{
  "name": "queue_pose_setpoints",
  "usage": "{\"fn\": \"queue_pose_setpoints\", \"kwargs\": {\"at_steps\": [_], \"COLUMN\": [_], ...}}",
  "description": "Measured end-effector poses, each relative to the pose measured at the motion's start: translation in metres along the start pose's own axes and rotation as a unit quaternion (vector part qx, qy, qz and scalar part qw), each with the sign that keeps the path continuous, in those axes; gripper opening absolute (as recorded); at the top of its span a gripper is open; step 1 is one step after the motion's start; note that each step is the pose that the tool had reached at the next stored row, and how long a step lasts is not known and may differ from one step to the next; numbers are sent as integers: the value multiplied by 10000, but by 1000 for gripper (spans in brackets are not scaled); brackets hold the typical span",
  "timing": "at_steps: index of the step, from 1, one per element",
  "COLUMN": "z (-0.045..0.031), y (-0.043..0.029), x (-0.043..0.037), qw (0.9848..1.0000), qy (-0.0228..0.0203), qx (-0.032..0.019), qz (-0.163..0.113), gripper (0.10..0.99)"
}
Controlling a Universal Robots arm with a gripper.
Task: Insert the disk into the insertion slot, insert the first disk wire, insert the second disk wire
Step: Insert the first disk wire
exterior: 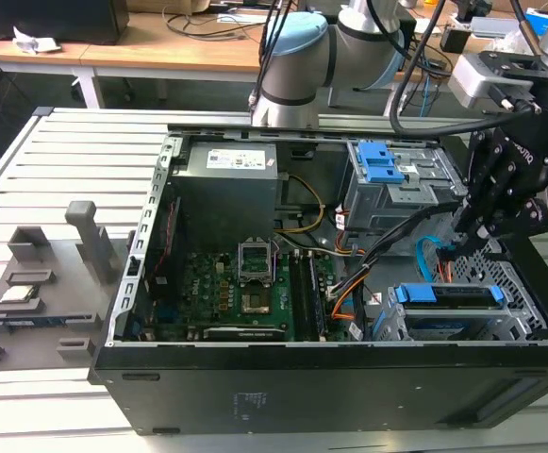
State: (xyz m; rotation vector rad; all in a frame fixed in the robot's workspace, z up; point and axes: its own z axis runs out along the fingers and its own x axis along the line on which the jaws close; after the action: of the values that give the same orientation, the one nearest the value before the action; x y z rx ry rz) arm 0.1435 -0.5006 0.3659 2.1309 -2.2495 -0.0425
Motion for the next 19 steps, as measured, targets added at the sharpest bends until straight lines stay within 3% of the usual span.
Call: {"fn": "queue_pose_setpoints", "kwargs": {"at_steps": [3, 5, 11, 13, 16, 18, 19], "z": [92, 115, 114, 114, 114, 115, 116], "y": [-4, -5, -5, -5, -5, -8, -12], "x": [-1, 0, -1, -1, 0, 37, 111], "qw": [10000, 9999, 9999, 9999, 9999, 9999, 9999], "qy": [61, 115, 119, 120, 122, 123, 128], "qx": [3, 6, 6, 6, 6, 6, 7], "qz": [3, 6, 6, 6, 6, 5, 6], "gripper": [302, 302, 286, 169, 169, 169, 169]}}
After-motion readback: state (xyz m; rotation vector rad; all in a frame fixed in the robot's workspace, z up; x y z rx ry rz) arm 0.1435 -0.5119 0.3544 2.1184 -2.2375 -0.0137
